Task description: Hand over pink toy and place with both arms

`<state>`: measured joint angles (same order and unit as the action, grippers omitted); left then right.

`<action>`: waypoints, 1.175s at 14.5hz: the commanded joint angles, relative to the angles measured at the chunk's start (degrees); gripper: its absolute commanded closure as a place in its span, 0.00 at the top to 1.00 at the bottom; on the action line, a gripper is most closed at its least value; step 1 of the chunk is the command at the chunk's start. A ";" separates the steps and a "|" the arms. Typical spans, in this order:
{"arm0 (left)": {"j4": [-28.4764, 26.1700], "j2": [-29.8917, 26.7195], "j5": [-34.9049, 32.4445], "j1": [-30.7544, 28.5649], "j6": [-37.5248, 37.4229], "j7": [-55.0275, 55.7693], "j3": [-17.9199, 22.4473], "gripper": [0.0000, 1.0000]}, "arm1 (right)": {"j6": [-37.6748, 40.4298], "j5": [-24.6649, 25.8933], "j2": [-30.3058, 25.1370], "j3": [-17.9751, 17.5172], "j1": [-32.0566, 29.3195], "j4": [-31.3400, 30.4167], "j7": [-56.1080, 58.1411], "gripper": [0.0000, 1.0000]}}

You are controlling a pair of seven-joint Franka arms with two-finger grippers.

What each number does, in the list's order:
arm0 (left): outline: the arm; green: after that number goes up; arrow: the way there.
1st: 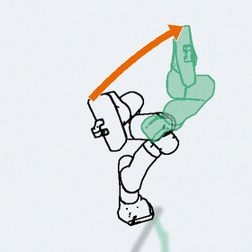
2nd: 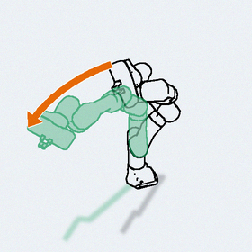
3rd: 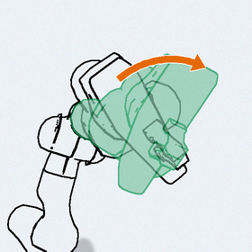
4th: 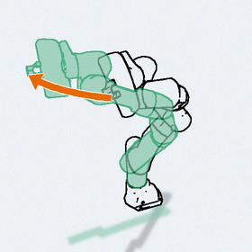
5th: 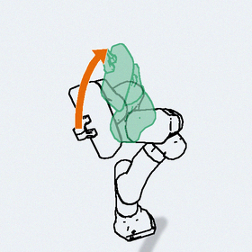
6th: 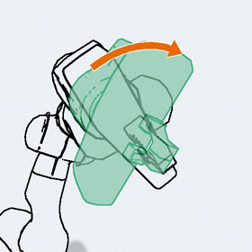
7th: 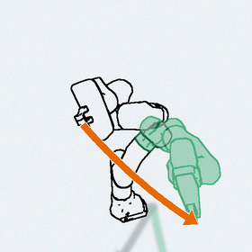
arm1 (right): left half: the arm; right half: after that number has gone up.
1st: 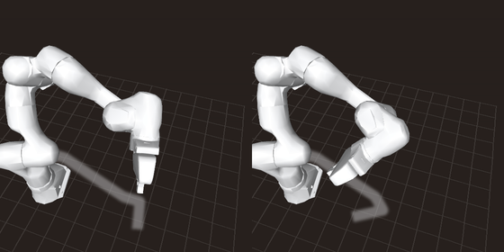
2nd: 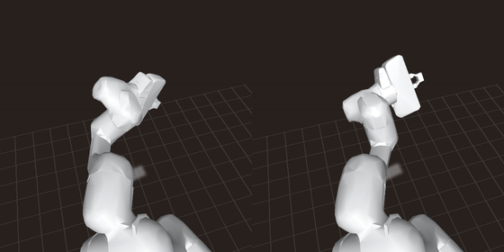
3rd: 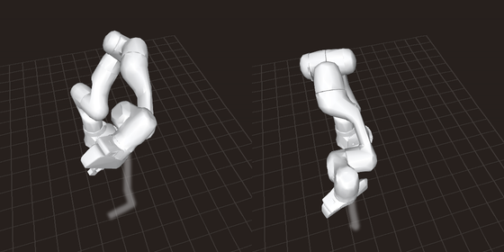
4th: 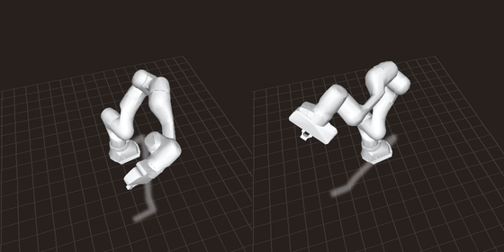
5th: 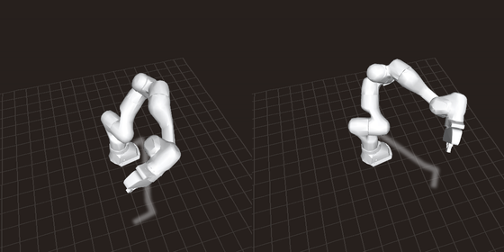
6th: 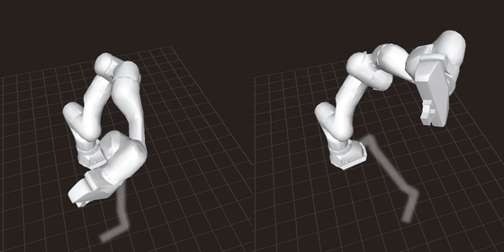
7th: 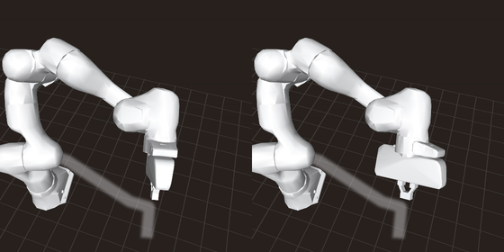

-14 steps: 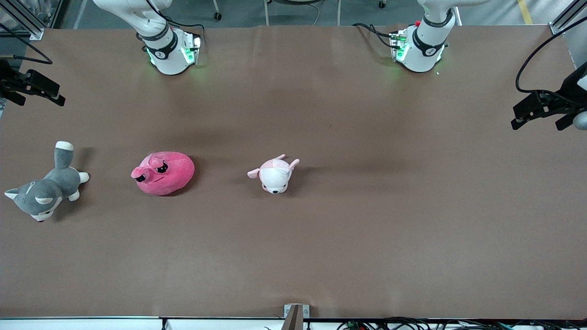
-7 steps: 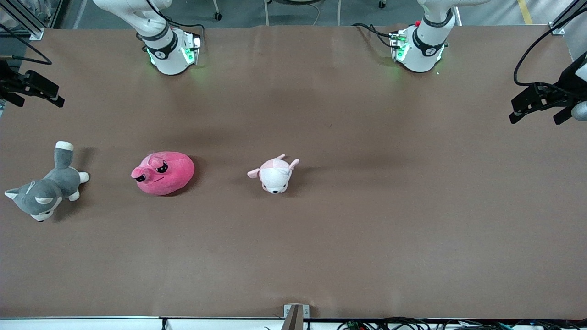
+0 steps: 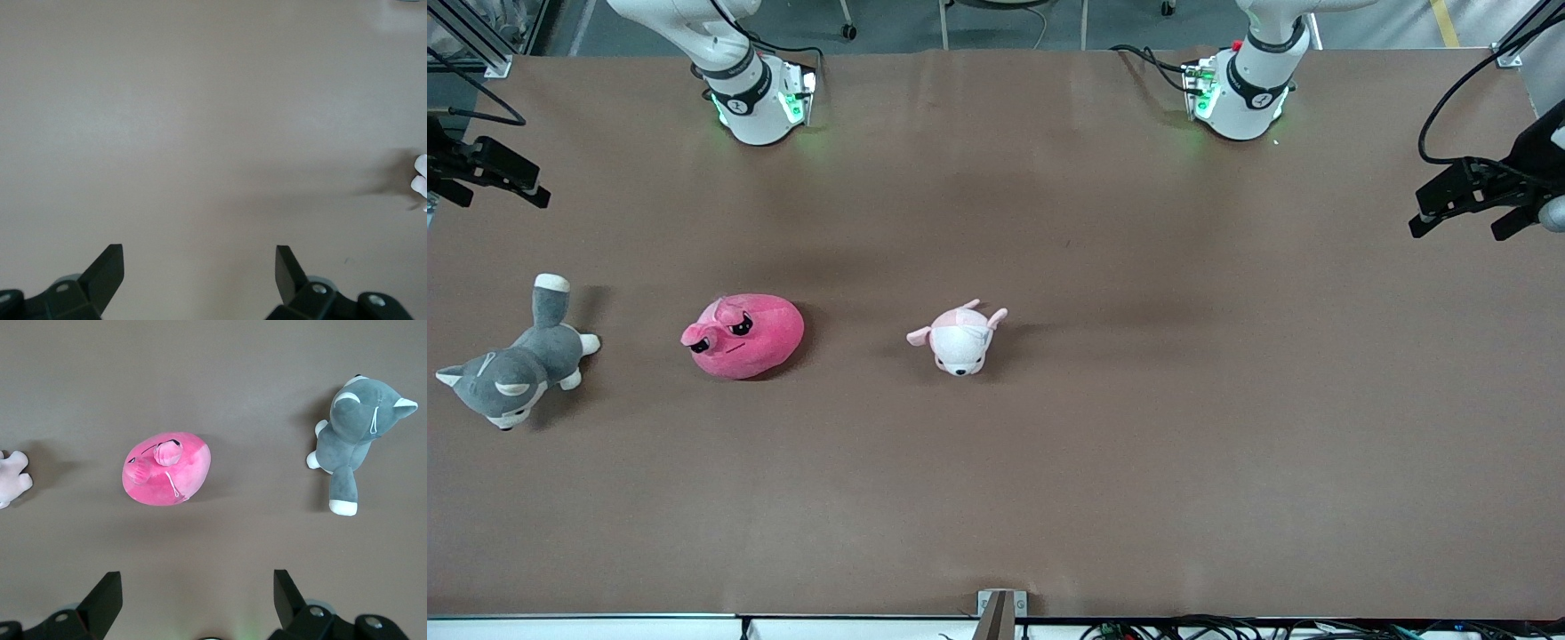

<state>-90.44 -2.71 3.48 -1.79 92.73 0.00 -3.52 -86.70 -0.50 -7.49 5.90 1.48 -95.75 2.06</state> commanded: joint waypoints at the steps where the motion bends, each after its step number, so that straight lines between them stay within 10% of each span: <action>1: 1.75 0.77 -0.06 -0.32 -1.33 0.44 0.00 1.00 | 0.04 -0.03 -1.57 -0.01 0.19 -1.28 0.40 1.00; 17: 1.75 1.21 -1.29 -0.15 -1.33 0.44 -0.09 1.00 | 4.53 0.50 -2.53 0.07 1.16 0.48 2.60 1.00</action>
<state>-90.30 -2.09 3.15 -1.83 92.64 0.00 -3.41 -82.27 -0.47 -8.36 5.80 2.60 -94.82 4.41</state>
